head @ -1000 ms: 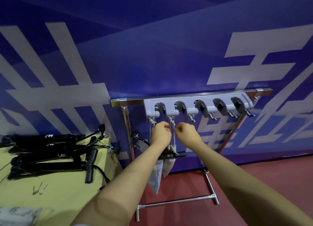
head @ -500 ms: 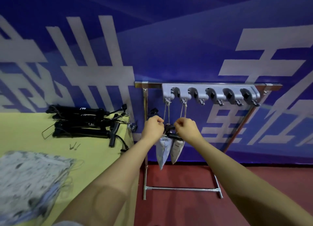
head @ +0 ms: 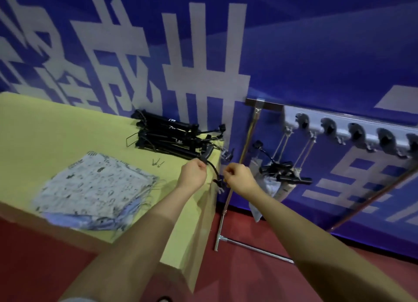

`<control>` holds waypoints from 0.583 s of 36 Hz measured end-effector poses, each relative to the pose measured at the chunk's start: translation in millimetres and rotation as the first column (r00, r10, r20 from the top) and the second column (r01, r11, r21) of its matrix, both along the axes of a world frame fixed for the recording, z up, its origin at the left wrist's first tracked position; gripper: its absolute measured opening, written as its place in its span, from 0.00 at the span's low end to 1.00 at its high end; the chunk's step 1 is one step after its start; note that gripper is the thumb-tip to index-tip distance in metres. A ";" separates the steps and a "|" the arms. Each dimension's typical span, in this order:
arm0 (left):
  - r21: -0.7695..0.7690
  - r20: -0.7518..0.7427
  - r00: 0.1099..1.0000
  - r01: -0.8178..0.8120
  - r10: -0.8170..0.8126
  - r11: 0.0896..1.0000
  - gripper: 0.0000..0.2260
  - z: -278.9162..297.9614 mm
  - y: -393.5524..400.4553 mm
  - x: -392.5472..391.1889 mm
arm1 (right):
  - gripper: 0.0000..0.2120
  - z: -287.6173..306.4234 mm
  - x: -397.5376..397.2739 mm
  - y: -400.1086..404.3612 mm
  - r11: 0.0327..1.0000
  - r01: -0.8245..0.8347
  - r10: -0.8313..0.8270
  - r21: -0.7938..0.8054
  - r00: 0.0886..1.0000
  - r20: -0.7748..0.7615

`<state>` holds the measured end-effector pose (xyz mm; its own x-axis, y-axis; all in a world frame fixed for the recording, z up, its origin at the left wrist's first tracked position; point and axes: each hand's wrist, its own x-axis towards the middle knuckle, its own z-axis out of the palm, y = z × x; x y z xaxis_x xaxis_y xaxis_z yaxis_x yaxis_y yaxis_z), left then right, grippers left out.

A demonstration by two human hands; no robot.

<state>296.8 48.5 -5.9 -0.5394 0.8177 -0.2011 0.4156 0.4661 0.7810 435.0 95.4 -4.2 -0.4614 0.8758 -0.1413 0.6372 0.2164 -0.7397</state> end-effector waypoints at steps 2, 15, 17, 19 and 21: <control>-0.036 -0.031 0.999 -0.022 0.021 0.999 0.09 -7.6 -7.6 -21.3 | 0.08 -7.2 -21.9 -2.7 1.000 -0.028 0.028 -0.005 1.000 0.013; -0.203 0.002 0.999 -0.052 0.054 0.978 0.07 -56.2 -49.1 -173.5 | 0.07 -68.5 -172.9 -15.0 0.971 -0.226 0.229 -0.081 0.973 0.034; -0.259 -0.032 0.999 -0.011 0.003 0.966 0.11 -65.1 -50.3 -193.3 | 0.07 -80.7 -191.8 -15.8 0.967 -0.240 0.244 -0.081 0.968 0.053; -0.321 -0.123 0.988 0.050 -0.094 0.946 0.14 -73.5 -49.9 -208.8 | 0.08 -92.1 -208.5 -16.3 0.963 -0.253 0.262 -0.092 0.961 0.090; -0.438 -0.264 0.932 0.112 -0.247 0.892 0.19 -80.2 -50.2 -220.4 | 0.12 -103.0 -223.0 -16.9 0.954 -0.284 0.295 -0.097 0.946 0.137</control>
<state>76.4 -1.7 -86.1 -0.4805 0.7863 -0.3884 0.7083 0.6091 0.3569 212.0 78.4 -107.2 -0.6621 0.6920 -0.2877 0.6594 0.3554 -0.6625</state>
